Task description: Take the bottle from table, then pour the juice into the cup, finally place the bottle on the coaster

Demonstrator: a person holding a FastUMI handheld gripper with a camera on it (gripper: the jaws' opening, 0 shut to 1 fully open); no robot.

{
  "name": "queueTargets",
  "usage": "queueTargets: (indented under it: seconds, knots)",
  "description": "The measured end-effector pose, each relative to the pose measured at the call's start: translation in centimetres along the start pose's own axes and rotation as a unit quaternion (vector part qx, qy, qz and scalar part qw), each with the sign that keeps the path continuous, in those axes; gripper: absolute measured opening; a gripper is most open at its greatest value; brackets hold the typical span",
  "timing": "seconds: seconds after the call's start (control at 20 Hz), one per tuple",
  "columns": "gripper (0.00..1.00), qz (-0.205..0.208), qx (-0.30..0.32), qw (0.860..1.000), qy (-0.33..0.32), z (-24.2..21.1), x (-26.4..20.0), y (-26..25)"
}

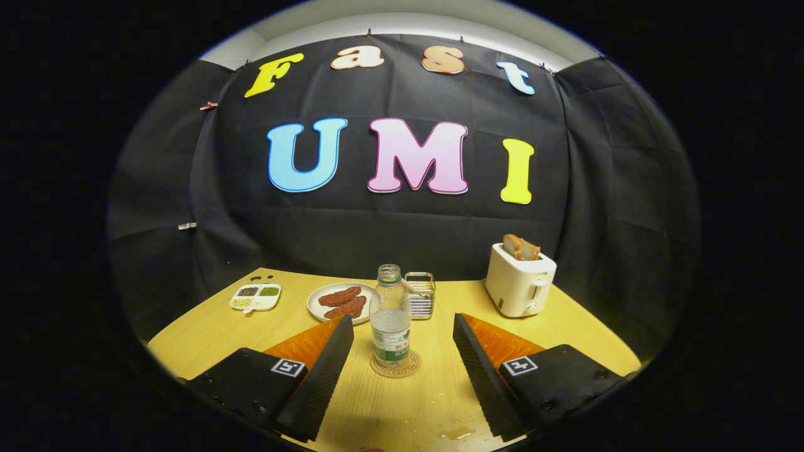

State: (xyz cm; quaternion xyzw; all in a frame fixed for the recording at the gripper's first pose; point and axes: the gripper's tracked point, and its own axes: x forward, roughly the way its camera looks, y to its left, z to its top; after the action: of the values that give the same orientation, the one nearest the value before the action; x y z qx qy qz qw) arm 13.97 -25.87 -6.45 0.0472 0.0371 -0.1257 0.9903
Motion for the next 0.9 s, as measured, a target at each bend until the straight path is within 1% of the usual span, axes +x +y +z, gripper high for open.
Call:
queueTargets:
  seconds: [0.05,0.15,0.3,0.4,0.45,0.55,0.65,0.9]
  knots:
    - [0.98,0.0,-0.003,1.0,-0.005,1.4,-1.6,-0.4]
    - [0.98,0.013,0.006,1.0,-0.022,4.2,-4.5,0.2]
    - [0.97,0.016,-0.007,0.999,-0.032,6.4,-8.3,1.0]
    - [0.98,0.016,-0.013,0.999,-0.036,6.5,-10.2,1.6]
    - [0.98,0.013,-0.005,0.999,-0.037,6.3,-11.2,2.1]
    - [0.98,0.024,0.023,0.999,-0.036,5.6,-12.7,4.1]
    - [0.97,0.008,0.021,0.999,-0.025,4.5,-14.1,4.4]
    - [0.97,0.017,0.015,0.999,-0.032,4.0,-16.0,7.2]
